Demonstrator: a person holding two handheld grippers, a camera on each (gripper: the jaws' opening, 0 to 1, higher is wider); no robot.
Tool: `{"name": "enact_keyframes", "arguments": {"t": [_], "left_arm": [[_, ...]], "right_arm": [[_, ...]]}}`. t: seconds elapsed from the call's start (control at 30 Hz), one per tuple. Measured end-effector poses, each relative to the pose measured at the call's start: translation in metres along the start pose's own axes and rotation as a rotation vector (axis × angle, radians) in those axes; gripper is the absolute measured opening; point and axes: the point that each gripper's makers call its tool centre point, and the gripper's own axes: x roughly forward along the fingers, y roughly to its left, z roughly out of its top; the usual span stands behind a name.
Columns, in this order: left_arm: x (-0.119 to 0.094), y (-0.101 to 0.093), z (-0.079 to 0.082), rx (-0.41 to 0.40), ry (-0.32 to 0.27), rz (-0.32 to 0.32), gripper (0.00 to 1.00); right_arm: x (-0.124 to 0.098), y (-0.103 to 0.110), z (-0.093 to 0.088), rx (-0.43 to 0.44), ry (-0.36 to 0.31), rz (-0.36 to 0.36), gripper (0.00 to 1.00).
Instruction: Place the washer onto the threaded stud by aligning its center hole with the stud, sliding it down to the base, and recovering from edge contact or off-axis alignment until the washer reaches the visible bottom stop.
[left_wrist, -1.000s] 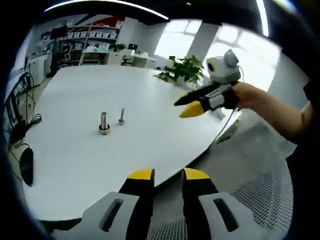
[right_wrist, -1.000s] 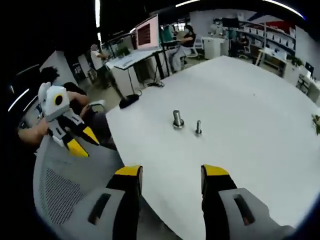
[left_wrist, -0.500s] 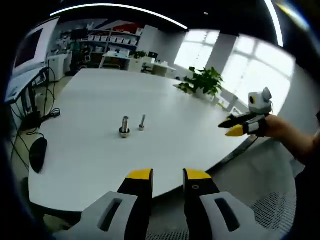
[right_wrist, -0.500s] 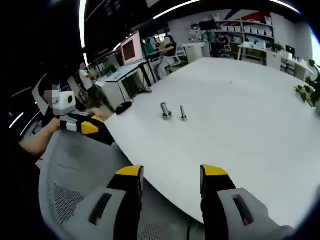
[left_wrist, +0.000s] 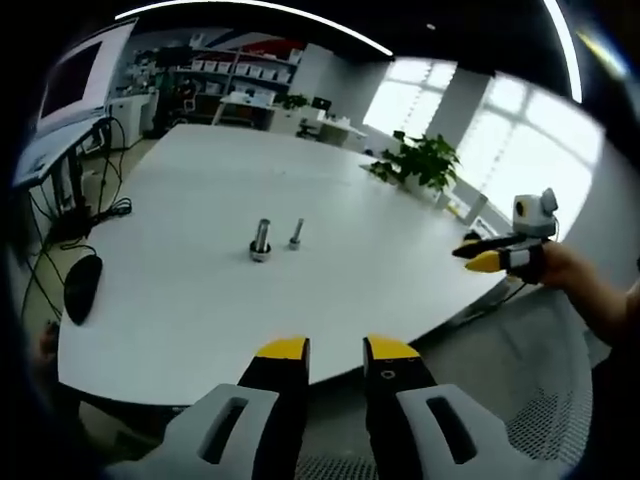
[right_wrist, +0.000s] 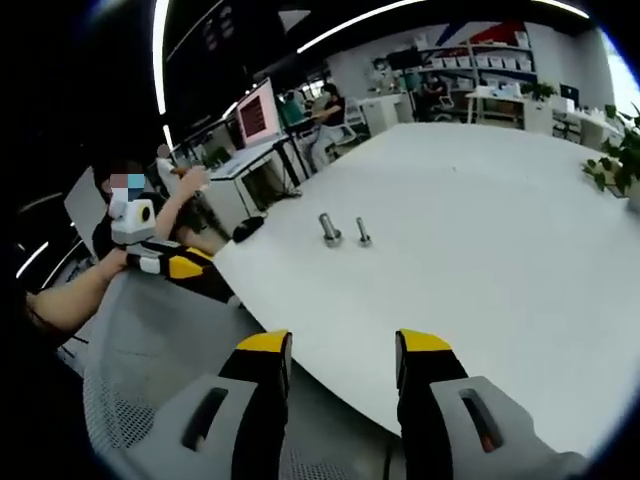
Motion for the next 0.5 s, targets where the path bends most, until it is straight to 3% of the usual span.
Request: {"name": "enact_keyframes", "arguments": {"t": [0.2,0.3,0.5], "left_arm": [[-0.002,0.002,0.002,-0.010,-0.023,0.016,0.17],[0.000,0.007,-0.008,-0.004,0.056,0.051,0.16],[-0.001,0.005,-0.011,-0.035,0.054,0.030,0.15]], "right_arm": [[-0.002,0.005,0.003,0.006,-0.028,0.029,0.43],[-0.003,-0.001,0.001,-0.007,-0.010,-0.005,0.40],[0.000,0.003,-0.003,-0.008,0.010,0.017,0.38]]}}
